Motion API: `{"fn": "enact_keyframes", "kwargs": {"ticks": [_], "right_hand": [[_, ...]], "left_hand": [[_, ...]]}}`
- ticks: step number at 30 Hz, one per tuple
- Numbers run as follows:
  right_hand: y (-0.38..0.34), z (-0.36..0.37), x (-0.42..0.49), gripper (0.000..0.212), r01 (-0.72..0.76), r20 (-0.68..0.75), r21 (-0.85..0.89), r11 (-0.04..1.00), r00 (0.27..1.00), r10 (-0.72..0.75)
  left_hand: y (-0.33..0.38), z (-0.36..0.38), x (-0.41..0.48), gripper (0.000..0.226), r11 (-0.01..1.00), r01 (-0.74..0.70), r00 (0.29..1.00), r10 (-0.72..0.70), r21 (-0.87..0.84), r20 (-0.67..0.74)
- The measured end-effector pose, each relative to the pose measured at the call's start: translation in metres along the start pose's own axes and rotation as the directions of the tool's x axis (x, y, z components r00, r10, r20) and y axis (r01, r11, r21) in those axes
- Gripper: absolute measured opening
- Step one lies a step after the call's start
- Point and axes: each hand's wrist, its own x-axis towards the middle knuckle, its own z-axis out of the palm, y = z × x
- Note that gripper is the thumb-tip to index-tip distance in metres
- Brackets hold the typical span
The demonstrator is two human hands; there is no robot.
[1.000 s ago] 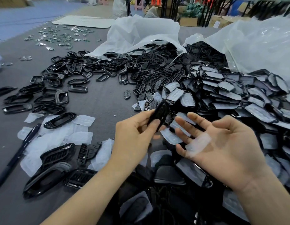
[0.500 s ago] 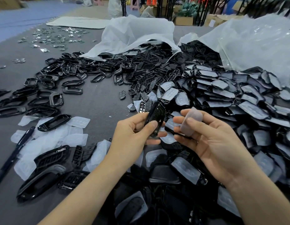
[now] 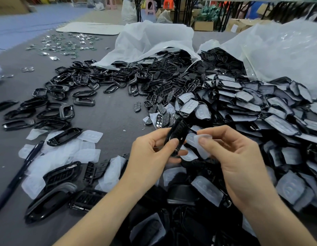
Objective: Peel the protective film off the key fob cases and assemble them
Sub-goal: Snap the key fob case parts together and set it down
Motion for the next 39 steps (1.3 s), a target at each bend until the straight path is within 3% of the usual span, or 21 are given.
{"fn": "enact_keyframes", "kwargs": {"ticks": [6, 9, 16, 24, 33, 39], "right_hand": [[0.004, 0.011, -0.005, 0.015, 0.162, 0.046, -0.067, 0.984, 0.986, -0.160], [0.007, 0.011, -0.007, 0.015, 0.241, -0.029, -0.218, 0.946, 0.967, -0.253], [0.011, 0.017, -0.011, 0.026, 0.461, -0.095, -0.411, 0.787, 0.836, -0.540], [0.009, 0.017, -0.015, 0.011, 0.489, -0.133, -0.428, 0.760, 0.798, -0.588], [0.005, 0.018, -0.015, 0.018, 0.495, -0.149, -0.395, 0.774, 0.797, -0.585], [0.004, 0.014, -0.012, 0.022, 0.479, -0.124, -0.362, 0.800, 0.825, -0.551]], "left_hand": [[-0.003, 0.004, -0.002, 0.025, 0.995, -0.081, 0.997, 0.081, 0.064, 0.006], [-0.003, 0.007, -0.006, 0.021, 0.989, -0.126, 0.991, 0.123, 0.075, 0.047], [-0.007, 0.012, -0.011, 0.026, 0.852, -0.354, 0.925, 0.381, 0.386, 0.009], [0.000, 0.014, -0.014, 0.021, 0.751, -0.453, 0.866, 0.498, 0.481, 0.039], [0.001, 0.013, -0.014, 0.032, 0.677, -0.488, 0.834, 0.547, 0.551, 0.067], [0.004, 0.012, -0.013, 0.028, 0.699, -0.487, 0.846, 0.527, 0.524, 0.084]]}}
